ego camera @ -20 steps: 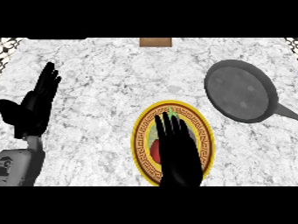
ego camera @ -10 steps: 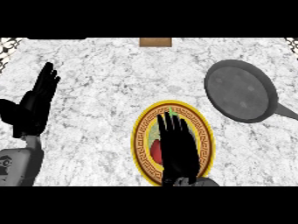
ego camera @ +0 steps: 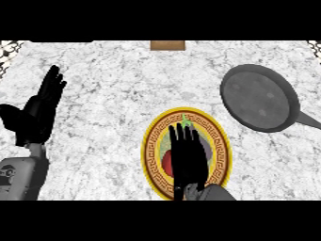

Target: Pick the bell pepper from the plate and place it in the pan

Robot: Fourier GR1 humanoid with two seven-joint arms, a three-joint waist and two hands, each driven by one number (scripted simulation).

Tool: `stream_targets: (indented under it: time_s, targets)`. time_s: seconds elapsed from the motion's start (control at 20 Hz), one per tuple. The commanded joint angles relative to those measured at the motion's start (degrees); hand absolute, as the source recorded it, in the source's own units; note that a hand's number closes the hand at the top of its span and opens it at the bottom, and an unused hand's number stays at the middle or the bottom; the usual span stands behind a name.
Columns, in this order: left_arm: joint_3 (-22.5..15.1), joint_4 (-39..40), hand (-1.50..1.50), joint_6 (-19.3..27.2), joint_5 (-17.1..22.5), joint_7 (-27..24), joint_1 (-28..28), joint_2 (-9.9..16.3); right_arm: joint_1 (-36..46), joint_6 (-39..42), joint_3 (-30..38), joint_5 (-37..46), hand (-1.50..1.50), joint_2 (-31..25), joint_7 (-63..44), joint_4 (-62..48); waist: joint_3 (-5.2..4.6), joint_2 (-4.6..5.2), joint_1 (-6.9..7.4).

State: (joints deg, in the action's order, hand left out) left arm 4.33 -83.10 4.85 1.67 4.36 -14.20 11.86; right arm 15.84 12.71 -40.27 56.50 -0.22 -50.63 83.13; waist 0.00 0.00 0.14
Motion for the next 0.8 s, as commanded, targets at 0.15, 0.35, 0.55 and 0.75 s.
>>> stream_targets:
  time_s: [0.15, 0.35, 0.55, 0.75]
  targets:
    - [1.72, -0.09, 0.0, -2.4, 1.06, -0.03, 0.83, 0.32, 1.61, 1.11, 1.16, -2.45, 1.5, 0.22, 3.74, -3.87, 0.0, 0.01, 0.02]
    - [1.93, 1.09, 0.0, -1.86, 0.42, -0.44, -0.08, 0.07, 1.29, -1.34, -1.49, 0.66, 1.5, 0.21, 10.23, -6.31, 0.01, 0.01, -0.01]
    - [2.23, -3.55, 0.0, -3.66, 0.57, 1.12, 2.9, 1.29, 4.43, -1.19, -3.6, -2.75, 1.5, 0.22, 5.16, -5.69, 0.01, -0.04, 0.2]
    - [0.73, -0.79, 0.0, -0.95, -1.26, 1.51, -0.83, -1.14, 8.0, -5.86, -3.25, -8.8, 1.5, 0.21, 1.85, -11.2, 0.01, 0.08, 0.51]
